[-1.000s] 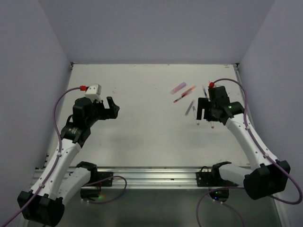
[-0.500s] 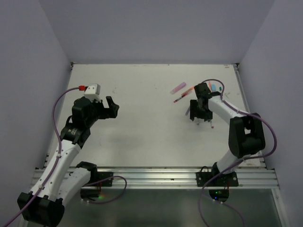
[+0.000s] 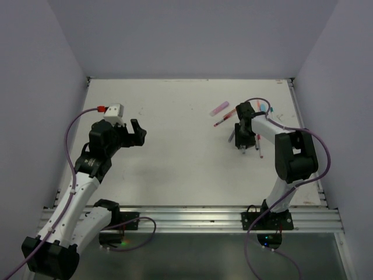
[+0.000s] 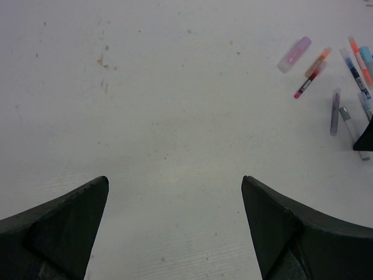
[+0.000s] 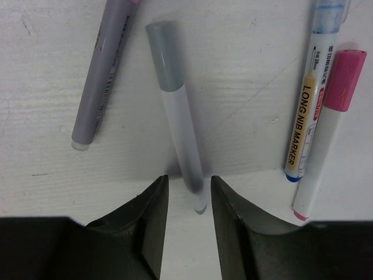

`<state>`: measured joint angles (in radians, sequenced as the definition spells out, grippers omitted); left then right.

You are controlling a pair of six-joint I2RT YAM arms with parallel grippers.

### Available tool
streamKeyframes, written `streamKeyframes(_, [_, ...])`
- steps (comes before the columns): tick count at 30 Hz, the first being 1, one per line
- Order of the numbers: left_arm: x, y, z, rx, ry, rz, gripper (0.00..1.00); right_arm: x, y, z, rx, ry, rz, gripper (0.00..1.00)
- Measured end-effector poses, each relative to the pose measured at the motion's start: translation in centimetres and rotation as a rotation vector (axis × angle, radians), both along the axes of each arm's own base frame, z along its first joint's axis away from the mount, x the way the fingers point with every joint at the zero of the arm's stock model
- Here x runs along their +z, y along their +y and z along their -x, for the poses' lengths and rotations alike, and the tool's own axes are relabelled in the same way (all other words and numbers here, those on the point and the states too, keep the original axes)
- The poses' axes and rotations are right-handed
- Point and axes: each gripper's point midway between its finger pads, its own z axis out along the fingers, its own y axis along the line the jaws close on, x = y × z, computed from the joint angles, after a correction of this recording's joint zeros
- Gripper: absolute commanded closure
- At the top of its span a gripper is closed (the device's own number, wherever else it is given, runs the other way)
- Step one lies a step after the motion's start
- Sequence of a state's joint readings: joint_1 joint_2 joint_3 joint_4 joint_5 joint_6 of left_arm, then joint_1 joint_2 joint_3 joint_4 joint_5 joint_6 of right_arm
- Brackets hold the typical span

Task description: Open the pen caps

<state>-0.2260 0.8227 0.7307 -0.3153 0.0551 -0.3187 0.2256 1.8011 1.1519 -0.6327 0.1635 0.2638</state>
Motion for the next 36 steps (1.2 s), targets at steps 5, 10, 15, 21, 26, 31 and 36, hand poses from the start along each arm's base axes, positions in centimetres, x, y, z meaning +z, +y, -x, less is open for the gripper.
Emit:
streamKeyframes(5, [-0.1, 0.0, 0.0, 0.000, 0.004, -0.001, 0.00, -0.3, 0.0, -0.1, 0.008, 0.003, 0.002, 0.85])
streamKeyframes(10, [-0.3, -0.1, -0.1, -0.006, 0.009, 0.001, 0.00, -0.4, -0.1, -0.1, 0.010, -0.001, 0.005, 1.00])
streamKeyframes(15, [-0.5, -0.6, 0.0, -0.026, 0.015, 0.015, 0.00, -0.2, -0.2, 0.1, 0.014, -0.019, 0.001, 1.00])
streamKeyframes(21, [-0.2, -2.9, 0.2, -0.081, 0.058, 0.152, 0.06, 3.8, 0.8, 1.5, 0.053, -0.145, -0.037, 1.00])
streamKeyframes(26, [1.5, -6.4, -0.2, -0.122, 0.098, 0.304, 0.06, 11.0, 7.2, 2.2, 0.214, -0.421, -0.180, 1.00])
streamKeyframes(31, [3.3, -13.1, -0.4, -0.203, 0.141, 0.380, 0.08, 15.0, 13.2, 4.0, 0.345, -0.584, -0.351, 1.00])
streamKeyframes(36, [2.7, -18.0, -0.6, -0.224, 0.190, 0.382, 0.18, 16.4, 17.2, 5.7, 0.440, -0.645, -0.443, 1.00])
